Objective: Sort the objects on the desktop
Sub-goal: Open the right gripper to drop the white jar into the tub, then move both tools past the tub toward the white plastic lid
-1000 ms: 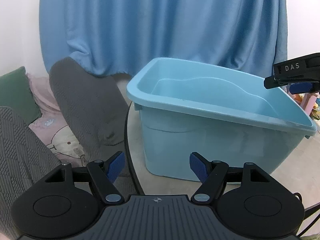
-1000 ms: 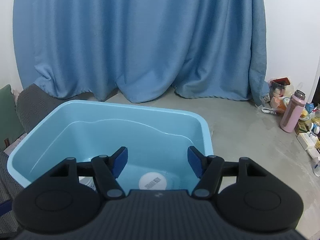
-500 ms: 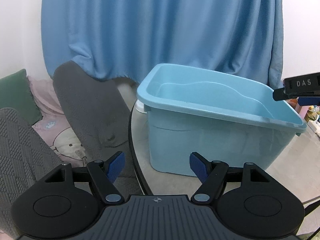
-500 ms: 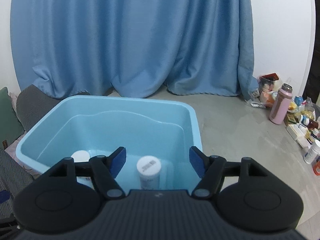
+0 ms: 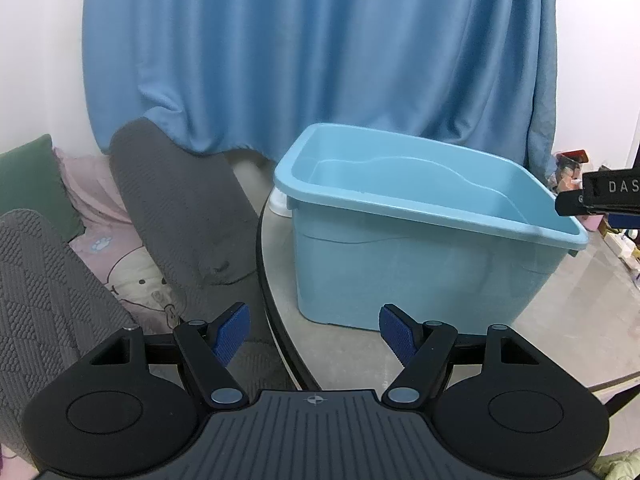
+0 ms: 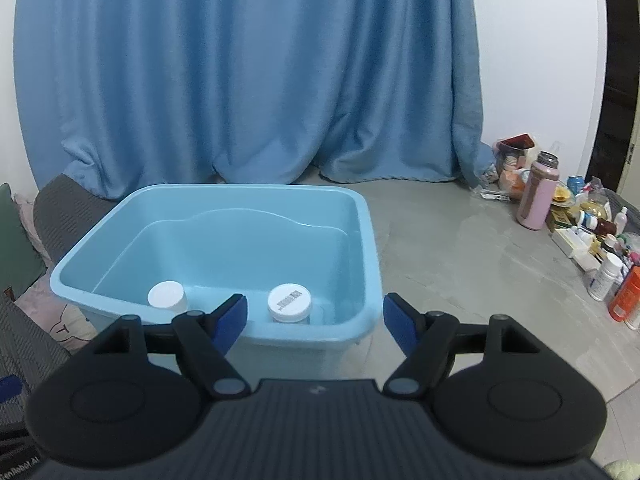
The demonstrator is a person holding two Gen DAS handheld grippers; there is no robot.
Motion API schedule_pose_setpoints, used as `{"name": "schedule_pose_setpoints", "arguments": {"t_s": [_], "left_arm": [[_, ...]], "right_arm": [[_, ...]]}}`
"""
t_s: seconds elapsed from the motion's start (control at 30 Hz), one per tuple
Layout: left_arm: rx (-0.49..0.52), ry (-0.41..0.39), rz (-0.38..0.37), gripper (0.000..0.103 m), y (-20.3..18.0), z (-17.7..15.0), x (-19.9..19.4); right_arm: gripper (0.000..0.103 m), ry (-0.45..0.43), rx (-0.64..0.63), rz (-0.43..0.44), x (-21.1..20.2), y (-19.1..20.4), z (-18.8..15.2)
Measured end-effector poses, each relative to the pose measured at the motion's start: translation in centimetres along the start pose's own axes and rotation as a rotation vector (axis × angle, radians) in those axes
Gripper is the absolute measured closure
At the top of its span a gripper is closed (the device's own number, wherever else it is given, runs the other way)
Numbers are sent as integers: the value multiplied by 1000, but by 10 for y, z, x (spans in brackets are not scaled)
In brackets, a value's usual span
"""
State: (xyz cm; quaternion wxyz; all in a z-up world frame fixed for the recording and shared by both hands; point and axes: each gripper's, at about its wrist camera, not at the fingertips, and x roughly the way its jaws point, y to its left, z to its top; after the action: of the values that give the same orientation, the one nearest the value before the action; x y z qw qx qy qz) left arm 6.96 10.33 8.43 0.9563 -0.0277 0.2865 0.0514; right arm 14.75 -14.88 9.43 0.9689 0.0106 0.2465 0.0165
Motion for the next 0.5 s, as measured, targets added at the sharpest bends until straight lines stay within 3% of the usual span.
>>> {"name": "schedule_pose_setpoints", "arguments": {"t_s": [0.5], "left_arm": [[3,4,-3,29,10,21,-17]], "right_arm": [[28,5,17,3,-21,-1,5]]}}
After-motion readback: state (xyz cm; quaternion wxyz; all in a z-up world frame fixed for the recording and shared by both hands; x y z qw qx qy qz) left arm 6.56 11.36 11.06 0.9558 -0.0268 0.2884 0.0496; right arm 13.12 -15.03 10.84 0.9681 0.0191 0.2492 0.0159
